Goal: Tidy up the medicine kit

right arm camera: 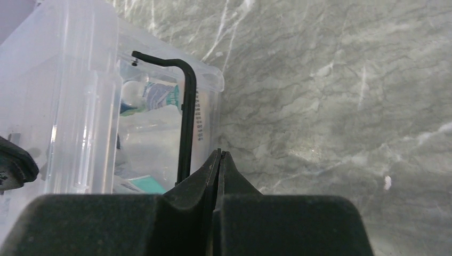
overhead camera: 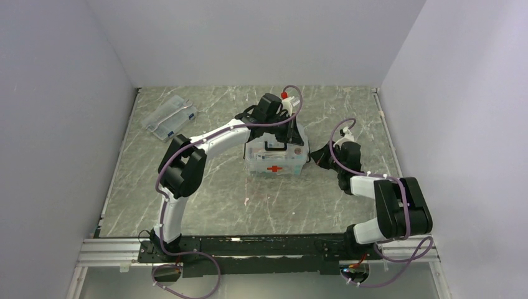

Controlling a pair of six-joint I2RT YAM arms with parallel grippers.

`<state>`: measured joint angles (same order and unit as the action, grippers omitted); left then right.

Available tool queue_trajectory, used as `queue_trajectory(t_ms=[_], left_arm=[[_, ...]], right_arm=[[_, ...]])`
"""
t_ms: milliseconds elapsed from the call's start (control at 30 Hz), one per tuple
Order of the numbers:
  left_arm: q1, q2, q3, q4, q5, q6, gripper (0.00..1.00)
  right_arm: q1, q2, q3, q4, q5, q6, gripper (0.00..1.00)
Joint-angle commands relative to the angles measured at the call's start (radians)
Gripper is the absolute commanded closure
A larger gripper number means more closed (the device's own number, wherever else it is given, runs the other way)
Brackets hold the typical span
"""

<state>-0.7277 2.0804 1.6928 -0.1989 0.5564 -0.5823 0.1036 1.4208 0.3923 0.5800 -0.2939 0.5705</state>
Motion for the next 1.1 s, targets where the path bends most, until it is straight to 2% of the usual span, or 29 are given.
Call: queue_trajectory(t_ms=[0,267,600,1067], left_arm=[[0.007,0.026,-0.038,-0.056,-0.03,0.016,1.0],[0.007,0.021,-0.056,-0.043,-0.025,0.011,1.0],[0.009,0.021,-0.064,-0.036,-0.021,0.009,1.0],[0.009,0.02,-0.066,-0.029,-0.015,0.008,1.0]], right_arm=[[-0.011,0.026,-0.006,0.169,-0.09,0.018,1.0],[-0.013,0.055,-0.009,0.241,-0.166,0.046,1.0],[-0.028,0.015,-0.038,0.289,-0.192,0.081,1.0],[-0.075,0.078,-0.102,0.563,-0.311,0.243,1.0]])
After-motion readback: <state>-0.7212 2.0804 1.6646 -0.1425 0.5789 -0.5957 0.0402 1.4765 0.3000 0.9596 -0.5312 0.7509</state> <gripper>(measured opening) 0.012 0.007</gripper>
